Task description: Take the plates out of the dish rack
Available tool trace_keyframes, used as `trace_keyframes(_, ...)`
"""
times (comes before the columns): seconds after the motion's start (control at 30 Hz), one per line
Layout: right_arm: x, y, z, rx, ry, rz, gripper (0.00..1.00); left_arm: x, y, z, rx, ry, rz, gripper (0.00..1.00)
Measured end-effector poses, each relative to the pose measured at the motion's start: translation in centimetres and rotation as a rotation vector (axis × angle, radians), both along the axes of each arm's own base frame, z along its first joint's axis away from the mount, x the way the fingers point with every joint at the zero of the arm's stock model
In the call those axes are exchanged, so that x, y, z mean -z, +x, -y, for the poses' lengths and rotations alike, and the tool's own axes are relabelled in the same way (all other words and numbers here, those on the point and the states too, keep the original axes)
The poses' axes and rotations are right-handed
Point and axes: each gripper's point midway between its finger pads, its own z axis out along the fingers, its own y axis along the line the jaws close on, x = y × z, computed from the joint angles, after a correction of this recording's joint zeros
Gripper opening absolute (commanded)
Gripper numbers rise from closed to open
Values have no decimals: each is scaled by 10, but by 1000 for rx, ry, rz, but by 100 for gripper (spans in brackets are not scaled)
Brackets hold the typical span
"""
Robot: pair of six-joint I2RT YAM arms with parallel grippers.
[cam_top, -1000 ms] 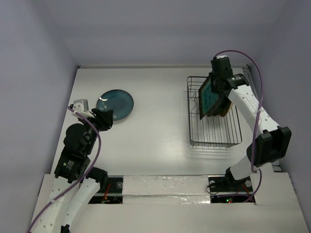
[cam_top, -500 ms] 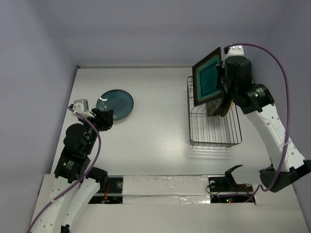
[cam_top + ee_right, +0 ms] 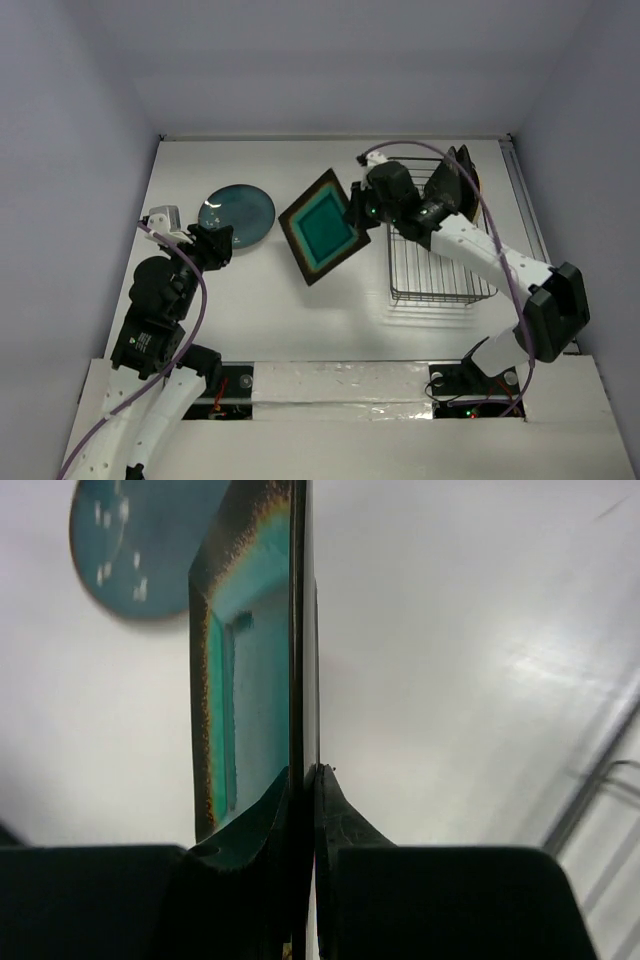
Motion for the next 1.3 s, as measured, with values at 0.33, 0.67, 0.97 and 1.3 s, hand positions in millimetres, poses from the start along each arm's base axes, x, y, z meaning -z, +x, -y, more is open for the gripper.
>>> trace_keyframes(0.33, 97, -56, -28, -150, 55, -240, 0, 0, 0, 0, -1, 0, 0, 36)
trace_keyframes(0.67, 132, -50, -34, -124, 84, -257, 5, 1, 0, 0, 0, 0, -3, 37)
trace_keyframes(0.97, 156, -40, -17, -29, 0, -248, 42, 1, 1, 1, 4, -2, -7, 37)
trace_keyframes(1.3, 203, -50, 2, 4, -146, -344, 63, 3, 2, 3, 13, 0, -15, 37)
